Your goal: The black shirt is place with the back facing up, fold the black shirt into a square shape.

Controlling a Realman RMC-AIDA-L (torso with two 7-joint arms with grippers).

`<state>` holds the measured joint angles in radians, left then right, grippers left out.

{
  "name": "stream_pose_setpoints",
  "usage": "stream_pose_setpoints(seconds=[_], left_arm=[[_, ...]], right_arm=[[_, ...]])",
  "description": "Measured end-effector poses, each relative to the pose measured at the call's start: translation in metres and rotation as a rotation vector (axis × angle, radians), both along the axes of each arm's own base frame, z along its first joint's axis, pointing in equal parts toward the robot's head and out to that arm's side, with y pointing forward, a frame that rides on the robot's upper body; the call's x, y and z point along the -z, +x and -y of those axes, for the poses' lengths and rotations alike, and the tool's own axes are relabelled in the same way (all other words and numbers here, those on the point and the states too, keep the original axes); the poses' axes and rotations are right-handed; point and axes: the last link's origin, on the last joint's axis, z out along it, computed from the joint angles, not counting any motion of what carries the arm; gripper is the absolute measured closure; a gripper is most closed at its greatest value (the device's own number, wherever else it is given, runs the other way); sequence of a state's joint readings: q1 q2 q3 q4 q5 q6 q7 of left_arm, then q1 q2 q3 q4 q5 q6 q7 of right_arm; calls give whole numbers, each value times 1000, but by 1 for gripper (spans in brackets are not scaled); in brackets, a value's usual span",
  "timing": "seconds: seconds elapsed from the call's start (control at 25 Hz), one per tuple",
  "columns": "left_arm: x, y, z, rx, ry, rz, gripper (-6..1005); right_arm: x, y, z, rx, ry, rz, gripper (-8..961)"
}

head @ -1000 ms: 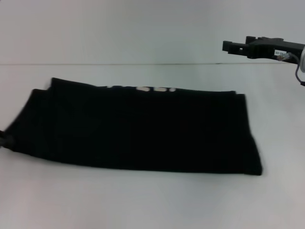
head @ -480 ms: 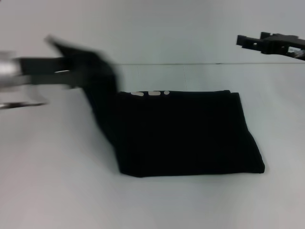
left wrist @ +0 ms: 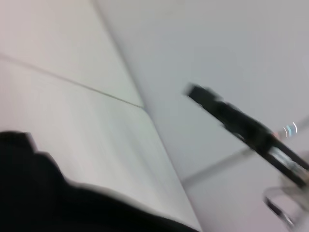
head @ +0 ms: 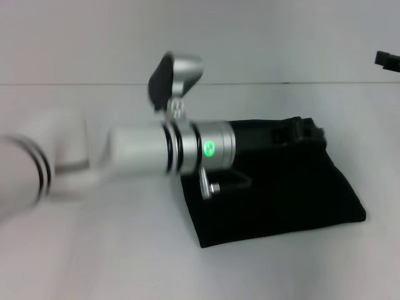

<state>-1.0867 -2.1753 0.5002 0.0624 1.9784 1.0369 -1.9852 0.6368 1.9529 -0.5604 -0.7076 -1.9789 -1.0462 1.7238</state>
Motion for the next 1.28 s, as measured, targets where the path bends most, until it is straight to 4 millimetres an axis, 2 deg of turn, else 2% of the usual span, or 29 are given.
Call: stream_pose_setpoints(seconds=[0.12,0.2,0.28,0.32,0.44,0.52,0.56,0.6,0.8,0.96,1.16,1.28], left_arm=[[19,-19,19,-84,118,64,858],[20,-25,30,-91,173,123,852],[15,-27,41,-73,209,204,810],[6,-29,53,-37,228,291,788],[-4,-32,61,-5,248,359,725],[-18,-43,64,8,282,398,683],[-29,-59,62,-11,314,395,661],[-29,-59,62,-11,314,395,640],[-55,-96,46,-69,363,295,478],[-70,-112,28,-84,366,164,305],[-79,-130,-4,-161,350,-75,76],[-83,-132,-18,-168,349,-181,76]], right_arm=[[-5,3,2,-2,0,18,25],[-7,6,2,1,-6,32,25],[-6,7,3,10,-29,44,25],[-4,7,4,19,-55,43,25],[-2,7,5,35,-87,33,26],[-1,6,6,54,-123,19,26],[1,5,7,68,-149,4,26],[2,4,7,81,-167,-6,26],[11,-6,9,131,-277,-54,26],[18,-13,10,143,-326,-95,27],[25,-16,10,153,-338,-128,27],[30,-17,9,157,-333,-137,27]])
